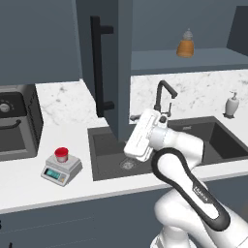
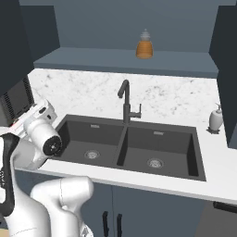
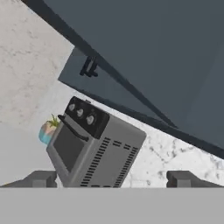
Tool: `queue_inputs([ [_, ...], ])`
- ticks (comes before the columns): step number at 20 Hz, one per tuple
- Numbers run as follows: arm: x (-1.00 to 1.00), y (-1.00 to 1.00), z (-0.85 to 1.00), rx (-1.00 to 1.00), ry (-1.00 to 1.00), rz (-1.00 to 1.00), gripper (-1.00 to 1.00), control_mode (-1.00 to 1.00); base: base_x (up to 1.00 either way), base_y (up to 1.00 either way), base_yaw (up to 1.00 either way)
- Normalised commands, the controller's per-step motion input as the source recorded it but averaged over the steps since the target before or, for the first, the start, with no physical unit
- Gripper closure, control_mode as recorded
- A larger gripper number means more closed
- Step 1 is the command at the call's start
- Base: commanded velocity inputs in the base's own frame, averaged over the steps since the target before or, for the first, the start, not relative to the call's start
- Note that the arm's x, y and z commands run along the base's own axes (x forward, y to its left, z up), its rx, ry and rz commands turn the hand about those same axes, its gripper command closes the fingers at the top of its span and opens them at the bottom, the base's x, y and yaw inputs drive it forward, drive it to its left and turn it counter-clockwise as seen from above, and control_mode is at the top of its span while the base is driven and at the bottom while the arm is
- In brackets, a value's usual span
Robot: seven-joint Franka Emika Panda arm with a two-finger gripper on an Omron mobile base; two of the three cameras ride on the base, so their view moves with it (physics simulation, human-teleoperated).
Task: Pick the jam and place it on the digital scale for weighing, and close the cabinet.
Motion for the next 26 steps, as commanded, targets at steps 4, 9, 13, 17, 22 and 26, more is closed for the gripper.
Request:
queue_inputs([
  [4,-0.38,-0.99,0.67,0.04,-0.33,-0.22,-1.0,-1.0,0.0,0.0,0.0],
  [9,-0.5,-0.99,0.47,0.08,-0.28,-0.22,-1.0,-1.0,0.0,0.0,0.0],
  [13,-0.43,-0.7,0.02,0.03,-0.23,-0.32,-1.0,-1.0,0.0,0.0,0.0],
  [17,-0.31,-0.7,0.0,0.01,-0.07,-0.25,-1.0,-1.0,0.0,0.0,0.0],
  [22,-0.45,-0.95,0.0,0.03,0.0,-0.19,-1.0,-1.0,0.0,0.0,0.0],
  [26,-0.63,-1.0,0.0,0.06,-0.02,-0.16,-1.0,-1.0,0.0,0.0,0.0],
])
